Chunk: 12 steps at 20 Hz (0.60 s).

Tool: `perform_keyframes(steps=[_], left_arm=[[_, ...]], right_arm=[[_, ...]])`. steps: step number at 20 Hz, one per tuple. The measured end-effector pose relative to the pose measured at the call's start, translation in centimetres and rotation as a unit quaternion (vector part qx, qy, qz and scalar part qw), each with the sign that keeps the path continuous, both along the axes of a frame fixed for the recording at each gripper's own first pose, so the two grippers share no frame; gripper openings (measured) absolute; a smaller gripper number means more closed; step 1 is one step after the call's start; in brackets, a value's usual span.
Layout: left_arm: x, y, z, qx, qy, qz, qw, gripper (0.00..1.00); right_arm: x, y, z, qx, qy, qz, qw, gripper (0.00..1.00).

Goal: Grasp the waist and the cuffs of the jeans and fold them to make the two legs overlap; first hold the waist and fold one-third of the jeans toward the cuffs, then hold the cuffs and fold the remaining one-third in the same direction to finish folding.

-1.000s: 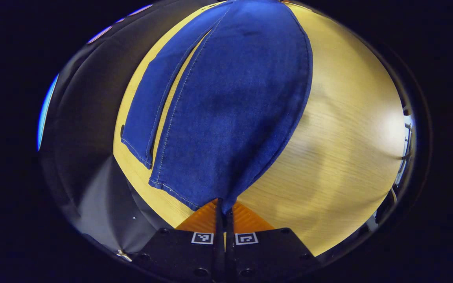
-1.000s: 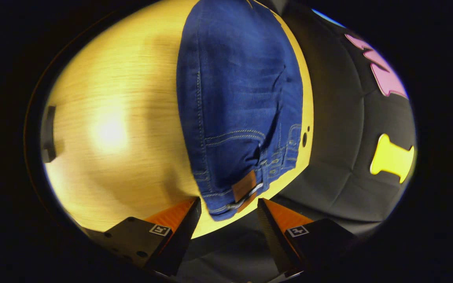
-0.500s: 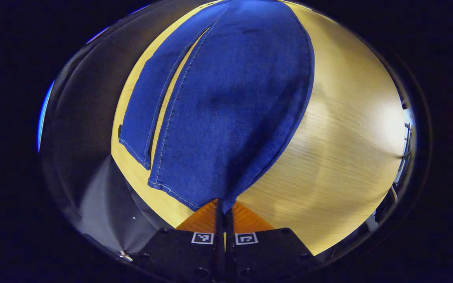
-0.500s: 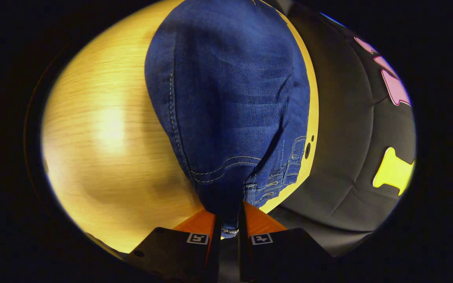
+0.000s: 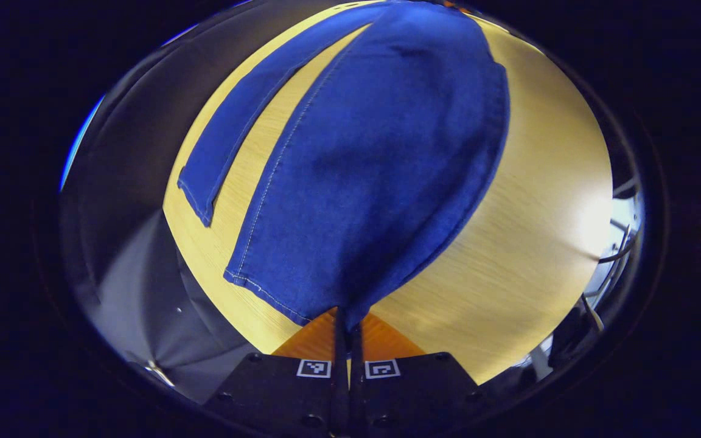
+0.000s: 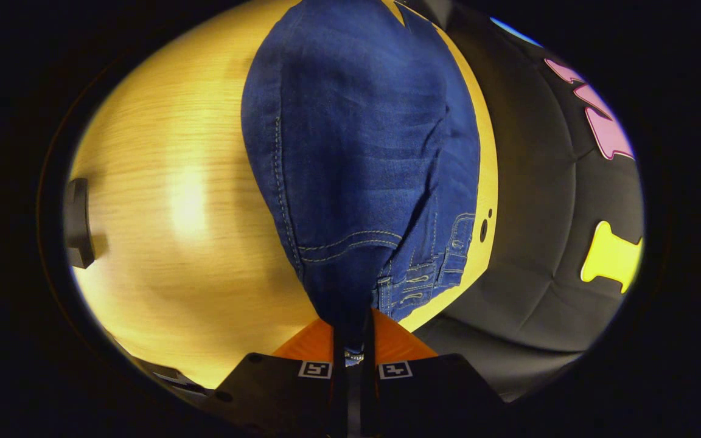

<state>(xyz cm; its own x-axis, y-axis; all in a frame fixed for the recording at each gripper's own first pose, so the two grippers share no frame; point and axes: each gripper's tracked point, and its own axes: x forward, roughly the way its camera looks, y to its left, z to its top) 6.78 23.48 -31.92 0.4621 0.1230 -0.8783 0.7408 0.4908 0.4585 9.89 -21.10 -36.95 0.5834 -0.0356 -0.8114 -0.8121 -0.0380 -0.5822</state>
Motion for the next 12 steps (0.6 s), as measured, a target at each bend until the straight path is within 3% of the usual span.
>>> perform_keyframes(steps=[2, 6, 9, 11, 12], left_arm=[[-0.2, -0.6, 0.5, -0.013, 0.005, 0.000, 1.000, 0.06], [1.1, -1.1, 2.5, -0.090, 0.018, 0.058, 0.994, 0.06], [2.1, -2.7, 4.2, -0.085, 0.017, 0.038, 0.996, 0.06], [4.9, -4.0, 6.8, -0.084, 0.012, 0.030, 0.996, 0.10], [7.0, -4.6, 7.7, -0.090, 0.010, 0.035, 0.995, 0.06]], right_arm=[[0.4, 0.2, 1.8, 0.007, -0.008, -0.009, 1.000, 0.13], [3.4, 1.3, 7.2, 0.014, -0.056, -0.017, 0.998, 0.12], [7.8, 2.8, 10.7, 0.042, -0.079, -0.035, 0.995, 0.12], [11.4, 3.7, 12.5, 0.060, -0.087, -0.054, 0.993, 0.12], [13.1, 4.2, 13.1, 0.075, -0.086, -0.069, 0.991, 0.12]])
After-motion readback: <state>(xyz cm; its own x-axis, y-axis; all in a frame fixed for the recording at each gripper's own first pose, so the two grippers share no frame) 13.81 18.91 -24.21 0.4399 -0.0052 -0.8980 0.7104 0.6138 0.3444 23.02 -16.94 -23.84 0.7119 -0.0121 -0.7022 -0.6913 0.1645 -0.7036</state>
